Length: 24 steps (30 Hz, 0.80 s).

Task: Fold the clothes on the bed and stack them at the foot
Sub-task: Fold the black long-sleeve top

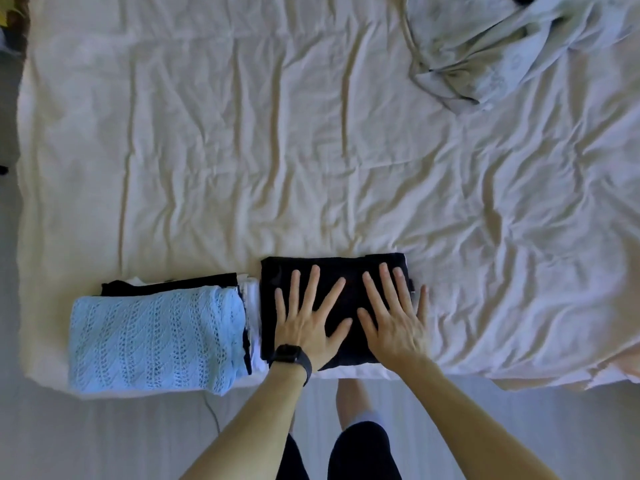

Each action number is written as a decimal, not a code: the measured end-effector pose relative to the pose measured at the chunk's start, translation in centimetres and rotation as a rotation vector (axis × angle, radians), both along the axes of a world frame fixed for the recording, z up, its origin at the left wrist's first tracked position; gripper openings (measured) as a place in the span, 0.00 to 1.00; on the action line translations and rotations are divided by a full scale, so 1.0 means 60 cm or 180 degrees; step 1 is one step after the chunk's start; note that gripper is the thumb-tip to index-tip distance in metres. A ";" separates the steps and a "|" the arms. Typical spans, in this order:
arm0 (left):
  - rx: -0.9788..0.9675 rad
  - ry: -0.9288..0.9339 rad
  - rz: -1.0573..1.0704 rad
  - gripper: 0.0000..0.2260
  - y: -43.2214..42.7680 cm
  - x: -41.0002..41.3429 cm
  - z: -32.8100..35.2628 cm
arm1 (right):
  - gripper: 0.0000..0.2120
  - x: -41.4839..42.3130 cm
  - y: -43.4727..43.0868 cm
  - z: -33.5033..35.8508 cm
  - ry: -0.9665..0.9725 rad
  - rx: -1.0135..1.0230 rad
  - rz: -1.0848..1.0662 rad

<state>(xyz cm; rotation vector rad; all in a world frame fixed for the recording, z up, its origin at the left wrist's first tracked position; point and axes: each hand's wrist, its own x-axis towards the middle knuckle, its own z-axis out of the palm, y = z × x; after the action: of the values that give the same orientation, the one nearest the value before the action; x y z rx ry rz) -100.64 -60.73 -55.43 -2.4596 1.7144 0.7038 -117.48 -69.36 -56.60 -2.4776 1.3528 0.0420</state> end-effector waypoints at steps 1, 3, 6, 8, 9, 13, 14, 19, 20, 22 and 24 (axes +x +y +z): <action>0.0039 -0.0018 -0.0002 0.35 -0.003 0.006 -0.019 | 0.30 -0.007 -0.006 -0.024 0.0042 -0.0027 0.0061; 0.0051 -0.0095 -0.0052 0.37 -0.010 0.019 -0.050 | 0.30 -0.016 -0.017 -0.066 0.0013 -0.0112 0.0183; 0.0010 -0.0167 -0.0082 0.39 -0.005 0.021 -0.075 | 0.31 -0.018 -0.015 -0.102 -0.0013 -0.0237 0.0212; 0.0035 -0.0084 -0.0123 0.38 -0.005 0.022 -0.068 | 0.31 -0.014 -0.012 -0.099 0.0041 -0.0171 0.0184; 0.0078 -0.0038 -0.0140 0.38 -0.008 0.022 -0.056 | 0.31 -0.010 -0.012 -0.088 0.0089 -0.0103 0.0161; 0.0155 -0.0022 -0.0435 0.35 -0.022 0.044 0.034 | 0.31 0.016 -0.008 0.011 0.0332 0.0345 -0.0085; 0.0095 0.0068 -0.0513 0.34 -0.025 0.059 0.067 | 0.32 0.026 -0.007 0.045 0.0398 0.0427 -0.0129; -0.0985 0.0239 -0.0486 0.16 0.030 0.233 0.272 | 0.23 0.142 0.037 0.267 -0.0072 0.0363 -0.0134; -0.1069 0.0162 -0.0448 0.15 0.059 0.287 0.312 | 0.21 0.182 0.056 0.316 -0.0281 0.0209 -0.0087; -0.1025 -0.0007 -0.0274 0.17 0.142 0.406 0.385 | 0.18 0.268 0.114 0.412 -0.0740 -0.0072 -0.0035; -0.0967 -0.0232 -0.0026 0.18 0.246 0.529 0.449 | 0.15 0.358 0.188 0.493 -0.1179 -0.0321 0.0036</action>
<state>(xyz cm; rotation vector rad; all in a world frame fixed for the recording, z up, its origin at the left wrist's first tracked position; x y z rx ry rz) -68.91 -45.97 -28.46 -2.6276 1.9277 0.3695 -95.98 -58.07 -27.01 -2.4158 1.2055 -0.4696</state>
